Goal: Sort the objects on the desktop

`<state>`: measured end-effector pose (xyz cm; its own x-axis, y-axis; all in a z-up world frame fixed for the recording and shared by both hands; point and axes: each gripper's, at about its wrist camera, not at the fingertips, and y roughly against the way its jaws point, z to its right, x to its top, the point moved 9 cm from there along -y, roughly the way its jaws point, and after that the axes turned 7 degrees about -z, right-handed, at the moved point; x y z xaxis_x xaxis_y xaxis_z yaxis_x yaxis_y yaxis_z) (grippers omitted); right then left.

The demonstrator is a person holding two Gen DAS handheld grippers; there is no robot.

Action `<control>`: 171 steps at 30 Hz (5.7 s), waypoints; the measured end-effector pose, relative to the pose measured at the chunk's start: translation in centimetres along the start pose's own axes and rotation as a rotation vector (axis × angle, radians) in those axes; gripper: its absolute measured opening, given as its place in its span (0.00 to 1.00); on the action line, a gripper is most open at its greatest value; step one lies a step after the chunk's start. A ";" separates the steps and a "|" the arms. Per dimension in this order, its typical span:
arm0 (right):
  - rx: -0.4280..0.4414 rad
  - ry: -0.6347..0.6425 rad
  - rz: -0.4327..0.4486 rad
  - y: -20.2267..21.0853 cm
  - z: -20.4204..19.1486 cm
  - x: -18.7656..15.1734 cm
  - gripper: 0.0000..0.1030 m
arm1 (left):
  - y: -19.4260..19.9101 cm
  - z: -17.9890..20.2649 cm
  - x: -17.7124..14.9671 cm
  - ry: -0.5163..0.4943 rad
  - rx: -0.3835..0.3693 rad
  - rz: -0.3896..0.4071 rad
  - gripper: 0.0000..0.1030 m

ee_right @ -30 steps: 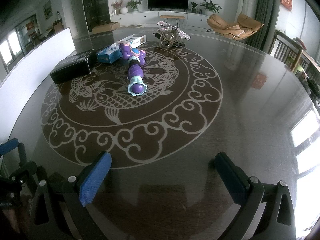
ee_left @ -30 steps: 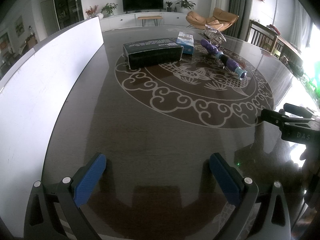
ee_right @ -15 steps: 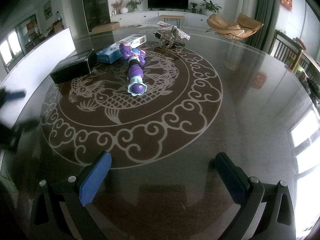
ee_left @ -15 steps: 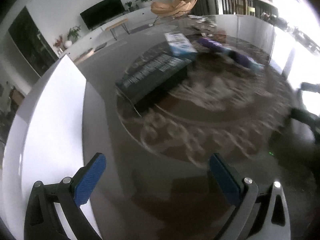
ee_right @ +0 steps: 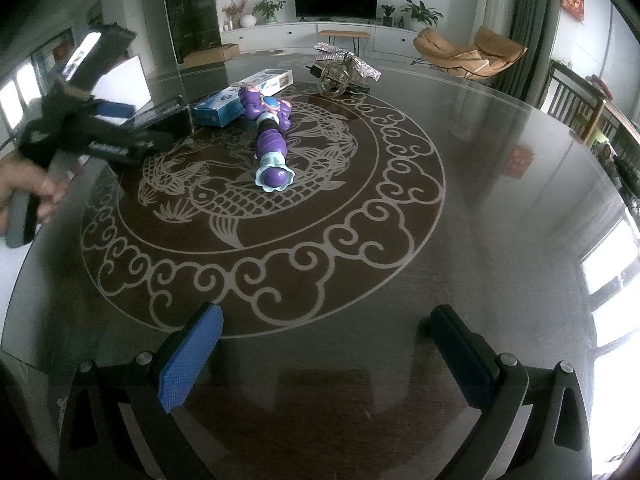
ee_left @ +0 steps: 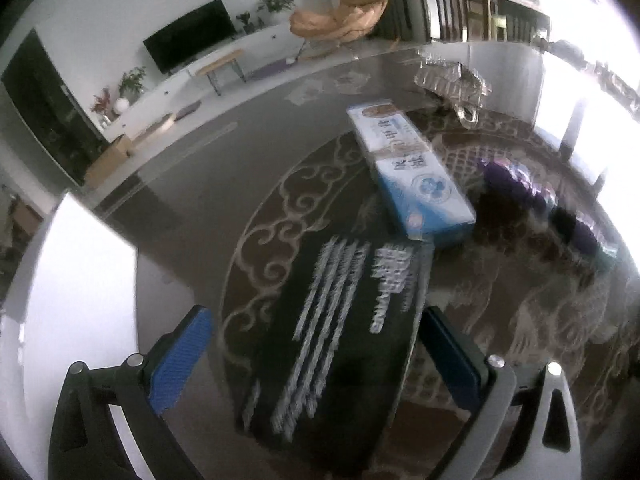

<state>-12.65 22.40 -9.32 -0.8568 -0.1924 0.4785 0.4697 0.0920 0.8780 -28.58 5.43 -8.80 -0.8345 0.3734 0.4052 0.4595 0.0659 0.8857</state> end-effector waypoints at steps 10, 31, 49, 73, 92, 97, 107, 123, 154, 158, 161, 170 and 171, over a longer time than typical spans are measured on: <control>0.022 0.001 0.006 0.1 -0.2 0.1 1.00 | 2.4 0.1 -5.3 0.183 -0.100 0.020 0.56; 0.284 0.143 -0.117 -2.7 -6.7 11.9 0.21 | 11.9 1.6 -14.7 0.356 -0.170 0.128 0.56; 0.802 0.296 0.022 12.3 -35.0 14.7 0.21 | 21.4 -20.6 -24.5 0.686 0.026 0.130 0.56; 0.116 0.193 0.149 4.0 -12.3 4.5 1.00 | 24.1 -2.1 -15.5 0.543 -0.158 0.343 1.00; -0.068 0.045 0.043 1.4 3.4 -3.9 1.00 | 7.8 12.5 -14.6 0.302 -0.140 0.009 1.00; -0.013 -0.006 0.018 0.9 3.8 -4.2 1.00 | 7.9 11.3 -15.2 0.328 -0.127 0.016 1.00; -0.023 -0.033 0.018 1.0 4.1 -4.2 1.00 | 8.0 10.5 -15.3 0.327 -0.097 0.029 1.00; -0.023 -0.033 0.018 1.0 4.1 -4.2 1.00 | 8.0 10.3 -15.2 0.361 -0.077 0.017 1.00; -0.004 0.175 -0.004 -8.1 3.1 12.8 1.00 | 5.2 7.8 -10.3 0.364 -0.078 0.032 1.00; -0.084 0.196 0.033 -10.9 2.6 21.5 1.00 | 5.2 7.9 -10.3 0.367 -0.079 0.035 1.00; -0.127 0.242 0.063 -12.2 1.6 25.8 1.00 | 5.2 7.9 -10.2 0.366 -0.080 0.036 1.00; -0.065 0.256 -0.010 -10.7 0.5 23.2 0.55 | 5.3 7.7 -10.3 0.379 -0.095 0.047 1.00; -0.056 0.242 -0.007 -9.8 1.1 22.0 0.55 | 5.2 7.7 -10.3 0.379 -0.094 0.047 1.00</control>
<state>-36.35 18.29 -7.38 -0.7868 -0.4222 0.4502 0.4811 0.0374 0.8759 -15.24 9.08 -10.09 -0.8745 0.0050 0.4850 0.4845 -0.0351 0.8741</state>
